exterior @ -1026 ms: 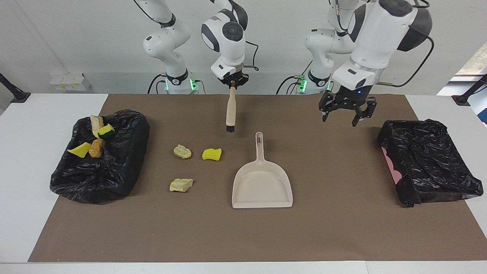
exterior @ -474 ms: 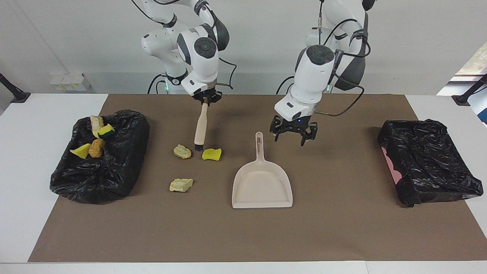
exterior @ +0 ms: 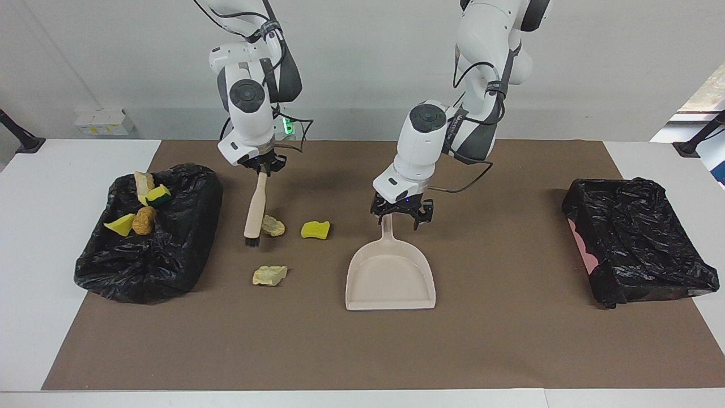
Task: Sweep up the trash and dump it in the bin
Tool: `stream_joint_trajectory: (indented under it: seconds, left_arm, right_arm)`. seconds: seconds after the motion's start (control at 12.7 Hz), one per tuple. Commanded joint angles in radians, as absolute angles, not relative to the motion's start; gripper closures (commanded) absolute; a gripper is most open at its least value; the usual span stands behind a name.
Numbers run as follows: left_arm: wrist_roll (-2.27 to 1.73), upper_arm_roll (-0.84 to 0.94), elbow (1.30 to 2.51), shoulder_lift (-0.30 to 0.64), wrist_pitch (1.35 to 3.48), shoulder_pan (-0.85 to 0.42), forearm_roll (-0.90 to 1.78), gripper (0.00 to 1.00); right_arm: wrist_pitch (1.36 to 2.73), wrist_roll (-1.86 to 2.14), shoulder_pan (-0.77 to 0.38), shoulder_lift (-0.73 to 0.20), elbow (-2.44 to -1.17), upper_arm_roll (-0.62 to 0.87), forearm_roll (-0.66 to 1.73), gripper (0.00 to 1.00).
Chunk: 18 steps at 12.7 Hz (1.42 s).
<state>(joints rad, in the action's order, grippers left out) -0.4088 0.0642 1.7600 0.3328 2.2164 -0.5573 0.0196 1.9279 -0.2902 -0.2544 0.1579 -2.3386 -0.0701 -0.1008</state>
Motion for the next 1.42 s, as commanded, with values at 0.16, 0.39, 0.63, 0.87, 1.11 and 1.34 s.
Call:
stream_joint_trajectory:
  seconds: [0.16,0.39,0.63,0.87,1.11,1.34]
  left_arm:
    - [-0.439,0.048,1.818,0.340,2.272,-0.604,0.014,0.00]
    - [-0.460,0.049,1.834,0.342,2.273,-0.621,0.014,0.04]
    - [-0.460,0.046,1.841,0.336,2.253,-0.630,0.012,0.58]
    - [-0.442,0.038,1.825,0.312,2.252,-0.597,0.002,0.95]
    - [-0.367,0.038,1.825,0.262,2.217,-0.563,0.002,1.00]
    - [-0.136,0.026,1.825,0.209,2.139,-0.523,0.000,1.00]
  right_arm:
    - [2.049,-0.204,-0.176,0.164,-2.428,-0.058,-0.097,1.00]
    - [2.075,-0.212,-0.189,0.155,-2.434,-0.055,-0.083,1.00]
    - [2.075,-0.215,-0.241,0.155,-2.433,-0.055,-0.048,1.00]
    - [2.082,-0.238,-0.291,0.141,-2.411,-0.054,-0.029,1.00]
    - [2.082,-0.251,-0.324,0.137,-2.402,-0.052,0.007,1.00]
    - [2.082,-0.287,-0.360,0.134,-2.404,-0.052,0.023,1.00]
